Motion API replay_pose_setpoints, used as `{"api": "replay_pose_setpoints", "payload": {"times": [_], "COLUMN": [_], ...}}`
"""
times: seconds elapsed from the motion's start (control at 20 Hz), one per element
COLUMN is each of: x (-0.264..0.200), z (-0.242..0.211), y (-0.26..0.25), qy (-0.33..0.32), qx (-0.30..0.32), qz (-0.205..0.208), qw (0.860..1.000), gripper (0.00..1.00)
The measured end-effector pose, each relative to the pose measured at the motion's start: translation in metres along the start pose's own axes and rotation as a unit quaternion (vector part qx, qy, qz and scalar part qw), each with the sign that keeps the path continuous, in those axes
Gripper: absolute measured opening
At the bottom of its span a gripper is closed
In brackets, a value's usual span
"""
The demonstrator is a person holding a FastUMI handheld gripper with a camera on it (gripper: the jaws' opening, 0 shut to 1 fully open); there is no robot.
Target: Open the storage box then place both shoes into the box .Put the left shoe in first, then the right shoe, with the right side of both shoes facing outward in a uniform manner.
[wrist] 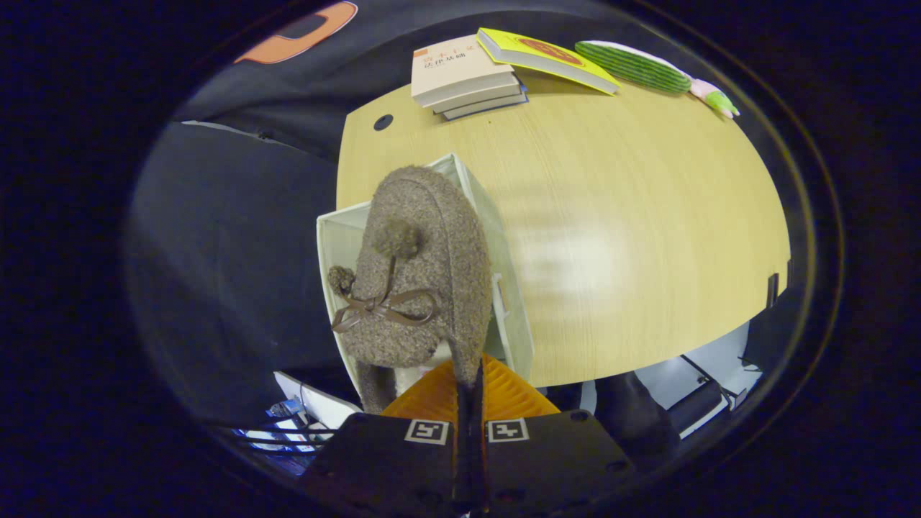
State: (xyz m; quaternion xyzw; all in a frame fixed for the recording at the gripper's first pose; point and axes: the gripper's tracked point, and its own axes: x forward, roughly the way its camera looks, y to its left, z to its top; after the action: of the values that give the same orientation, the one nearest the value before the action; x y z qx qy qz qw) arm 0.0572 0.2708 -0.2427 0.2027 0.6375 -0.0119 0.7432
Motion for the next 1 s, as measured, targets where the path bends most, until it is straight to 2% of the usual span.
{"api": "replay_pose_setpoints", "payload": {"times": [0.15,0.3,0.45,0.5,0.6,0.65,0.7,0.9,1.0], "x": [0.001,0.007,0.008,0.008,0.004,0.001,-0.004,-0.037,-0.060], "z": [0.009,0.009,0.010,0.013,0.019,0.022,0.026,0.039,0.048], "y": [-0.001,0.003,0.008,0.008,0.008,0.006,0.005,0.002,0.001], "qy": [0.001,0.005,0.005,0.002,-0.013,-0.025,-0.038,-0.095,-0.140], "qx": [-0.006,0.001,-0.004,-0.003,-0.009,-0.015,-0.022,-0.044,-0.048], "qz": [-0.013,-0.004,0.015,0.015,0.012,0.009,0.006,-0.003,-0.002], "qw": [1.000,1.000,1.000,1.000,1.000,1.000,0.999,0.995,0.989], "gripper": [0.06,0.06,0.18,0.19,0.30,0.43,0.52,0.77,0.77]}}
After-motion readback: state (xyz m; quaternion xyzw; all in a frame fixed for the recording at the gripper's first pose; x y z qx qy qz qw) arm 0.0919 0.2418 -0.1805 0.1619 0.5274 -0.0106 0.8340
